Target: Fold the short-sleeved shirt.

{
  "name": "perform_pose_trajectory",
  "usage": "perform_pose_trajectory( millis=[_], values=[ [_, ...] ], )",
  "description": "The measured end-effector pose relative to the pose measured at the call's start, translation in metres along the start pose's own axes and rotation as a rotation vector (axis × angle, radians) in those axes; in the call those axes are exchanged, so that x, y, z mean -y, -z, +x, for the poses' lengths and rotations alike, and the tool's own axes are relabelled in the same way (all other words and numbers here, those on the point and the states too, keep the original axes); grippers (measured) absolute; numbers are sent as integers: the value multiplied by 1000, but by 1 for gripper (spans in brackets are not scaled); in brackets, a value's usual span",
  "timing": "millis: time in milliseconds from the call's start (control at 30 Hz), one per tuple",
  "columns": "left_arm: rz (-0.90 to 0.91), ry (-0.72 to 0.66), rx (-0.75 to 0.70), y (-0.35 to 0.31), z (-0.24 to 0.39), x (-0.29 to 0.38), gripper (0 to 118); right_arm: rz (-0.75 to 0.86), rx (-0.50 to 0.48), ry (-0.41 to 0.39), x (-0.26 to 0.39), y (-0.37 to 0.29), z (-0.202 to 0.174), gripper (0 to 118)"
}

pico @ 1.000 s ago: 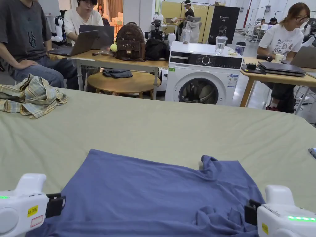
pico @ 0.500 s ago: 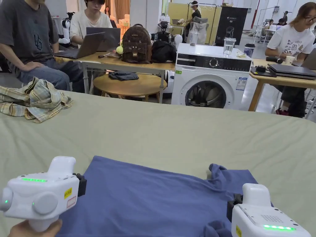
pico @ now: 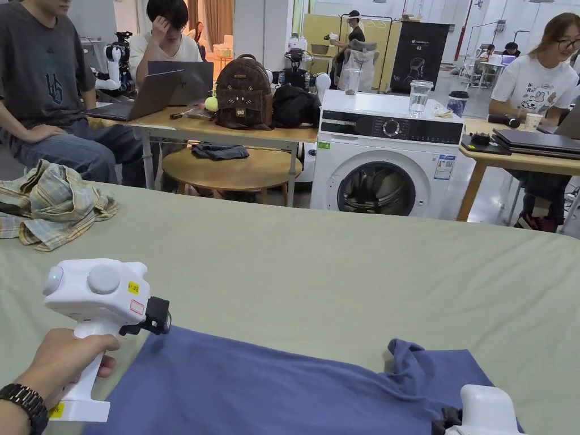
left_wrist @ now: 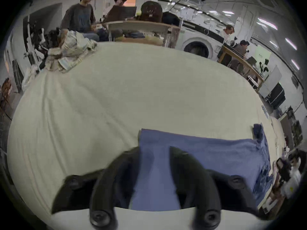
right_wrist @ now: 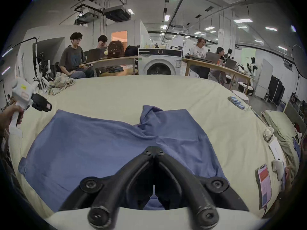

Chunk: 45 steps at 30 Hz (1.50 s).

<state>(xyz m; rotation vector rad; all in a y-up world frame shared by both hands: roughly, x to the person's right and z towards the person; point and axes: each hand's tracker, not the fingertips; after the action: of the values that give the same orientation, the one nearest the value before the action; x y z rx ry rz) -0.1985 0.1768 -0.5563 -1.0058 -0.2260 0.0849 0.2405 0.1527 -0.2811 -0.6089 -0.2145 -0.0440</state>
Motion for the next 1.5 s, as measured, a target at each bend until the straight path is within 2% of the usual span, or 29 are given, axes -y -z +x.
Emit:
perform_pose_trajectory(
  millis=[33,133,233,333,367,400,433,467,500,700,867,900,933,967,1000,1033,1067,1133,1167,1233,1267,1367,1433,1500],
  values=[
    [-23,8,-2,9,1,-3,43,-6,6,-2,-1,2,0,0],
    [-90,56,-48,34,8,-7,56,-28,17,-5,1,7,4,0],
    [-160,112,-126,56,15,-1,56,-50,27,-5,3,12,8,0],
    [-72,157,-161,51,30,8,56,-69,31,0,5,15,11,0],
    [-66,173,-167,53,33,10,53,-75,35,2,5,16,12,0],
    [-48,202,-153,51,38,14,44,-80,33,5,4,17,14,0],
    [-35,231,-141,50,42,16,31,-87,32,9,4,20,16,0],
    [-43,250,-132,52,42,13,13,-94,32,10,2,21,17,0],
    [-49,233,-146,51,45,14,0,-101,31,11,1,23,19,0],
    [47,226,-116,21,42,17,0,-154,26,60,-30,42,50,0],
    [83,195,-97,-6,34,25,0,-228,61,111,-68,81,85,0],
    [89,200,-99,-10,34,27,0,-258,65,111,-73,90,91,3],
    [94,200,-96,-14,34,30,0,-302,76,117,-77,101,97,13],
    [95,200,-93,-17,33,32,0,-319,96,114,-80,107,99,29],
    [96,203,-93,-14,32,31,0,-339,92,101,-82,114,101,52],
    [102,207,-96,-15,31,33,0,-387,79,101,-83,122,105,61],
    [104,207,-96,-17,31,35,0,-411,80,104,-83,129,108,61],
    [107,198,-91,-21,32,40,0,-478,65,119,-77,146,115,61],
    [109,196,-90,-23,32,41,0,-505,107,98,-74,152,115,61],
    [107,187,-90,-24,31,44,0,-561,82,92,-65,156,116,61],
    [106,186,-88,-25,31,47,0,-571,67,115,-62,158,116,61],
    [103,183,-90,-25,29,52,0,-519,73,116,-62,145,112,56],
    [101,182,-93,-26,29,57,0,-509,62,122,-62,141,111,36],
    [97,173,-89,-26,27,60,0,-497,41,120,-63,140,112,1]
  ],
)
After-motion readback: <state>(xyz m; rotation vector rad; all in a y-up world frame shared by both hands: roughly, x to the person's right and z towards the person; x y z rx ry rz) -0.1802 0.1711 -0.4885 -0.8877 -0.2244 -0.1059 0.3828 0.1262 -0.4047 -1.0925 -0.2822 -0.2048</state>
